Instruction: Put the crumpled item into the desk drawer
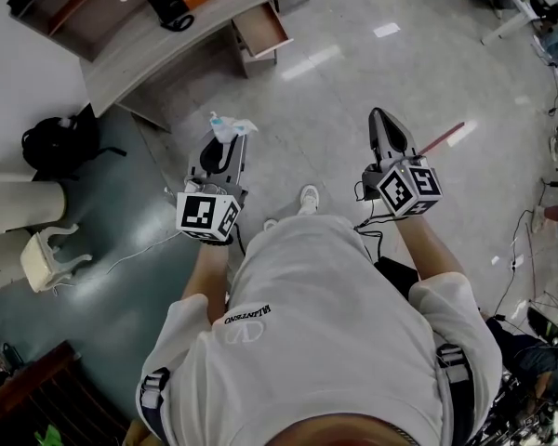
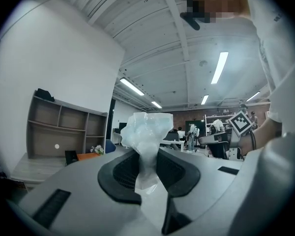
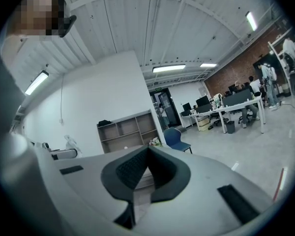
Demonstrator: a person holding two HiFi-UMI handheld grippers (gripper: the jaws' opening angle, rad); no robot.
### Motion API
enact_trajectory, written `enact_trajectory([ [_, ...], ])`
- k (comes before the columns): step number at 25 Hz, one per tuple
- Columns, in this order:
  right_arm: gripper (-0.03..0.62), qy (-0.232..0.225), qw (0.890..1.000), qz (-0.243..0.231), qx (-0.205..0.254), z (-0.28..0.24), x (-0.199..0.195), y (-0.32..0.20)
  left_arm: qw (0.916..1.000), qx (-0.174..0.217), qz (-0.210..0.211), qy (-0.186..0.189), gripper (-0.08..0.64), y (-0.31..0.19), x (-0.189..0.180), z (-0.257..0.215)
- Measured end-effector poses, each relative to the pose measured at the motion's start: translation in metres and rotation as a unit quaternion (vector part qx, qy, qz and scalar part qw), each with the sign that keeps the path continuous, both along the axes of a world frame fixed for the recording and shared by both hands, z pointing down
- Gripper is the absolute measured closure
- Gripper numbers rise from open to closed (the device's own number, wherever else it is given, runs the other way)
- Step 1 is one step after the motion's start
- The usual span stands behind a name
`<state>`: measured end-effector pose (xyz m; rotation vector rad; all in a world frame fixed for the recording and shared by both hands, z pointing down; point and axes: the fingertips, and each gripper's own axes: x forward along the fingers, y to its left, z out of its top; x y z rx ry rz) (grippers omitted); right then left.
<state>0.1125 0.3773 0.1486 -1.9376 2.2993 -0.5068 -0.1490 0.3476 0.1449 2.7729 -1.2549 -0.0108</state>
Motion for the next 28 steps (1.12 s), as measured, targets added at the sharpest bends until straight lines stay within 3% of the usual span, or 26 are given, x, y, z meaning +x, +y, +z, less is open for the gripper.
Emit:
enact_trajectory([
  [18, 0.595, -0.017, 0.999, -0.031, -0.003, 0.008, 0.079, -0.077, 0.9991, -0.011, -0.041, -0.011, 0.479, -0.062, 0.079, 0.003],
  [28, 0.595, -0.015, 0.999, -0.028, -0.020, 0.026, 0.080, -0.102, 0.9986, -0.022, -0.046, -0.009, 0.479, -0.094, 0.074, 0.019],
])
